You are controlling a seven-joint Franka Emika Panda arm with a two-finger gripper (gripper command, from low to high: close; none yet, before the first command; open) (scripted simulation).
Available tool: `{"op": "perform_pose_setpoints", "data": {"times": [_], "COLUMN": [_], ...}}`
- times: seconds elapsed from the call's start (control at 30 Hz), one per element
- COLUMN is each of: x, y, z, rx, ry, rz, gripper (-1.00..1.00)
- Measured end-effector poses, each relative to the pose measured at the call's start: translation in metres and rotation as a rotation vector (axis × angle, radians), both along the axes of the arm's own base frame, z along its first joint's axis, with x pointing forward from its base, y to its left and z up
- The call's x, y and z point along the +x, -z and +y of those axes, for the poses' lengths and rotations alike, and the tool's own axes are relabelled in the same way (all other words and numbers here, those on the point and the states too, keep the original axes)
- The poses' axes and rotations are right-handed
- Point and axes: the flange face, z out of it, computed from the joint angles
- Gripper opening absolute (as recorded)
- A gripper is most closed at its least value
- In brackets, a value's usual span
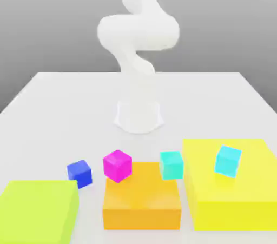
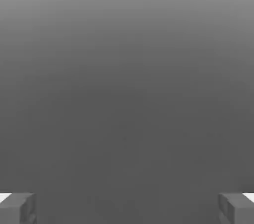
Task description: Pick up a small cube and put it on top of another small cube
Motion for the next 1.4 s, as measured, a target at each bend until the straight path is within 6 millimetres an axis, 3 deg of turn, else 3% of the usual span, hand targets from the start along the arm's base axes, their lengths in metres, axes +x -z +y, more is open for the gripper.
{"op": "perform_pose_setpoints", "data": {"times": [0.13,0.3,0.43,0.57,0.63,0.87,0.9,1.1,1.4], "x": [0.036,0.041,0.015,-0.041,-0.064,-0.073,-0.073,-0.073,-0.07], "y": [0.099,0.224,0.325,0.427,0.464,0.528,0.532,0.534,0.469], "z": [-0.038,-0.086,-0.119,-0.14,-0.142,-0.143,-0.143,-0.143,-0.145], "rx": [0.061,0.144,0.22,0.315,0.347,0.357,0.357,0.357,0.356], "ry": [0.161,0.368,0.548,0.754,0.823,0.849,0.849,0.849,0.848], "rz": [0.139,0.303,0.439,0.59,0.64,0.657,0.657,0.656,0.644], "gripper": [0.0,0.0,0.0,0.0,0.0,0.0,-1.0,-1.0,-1.0]}}
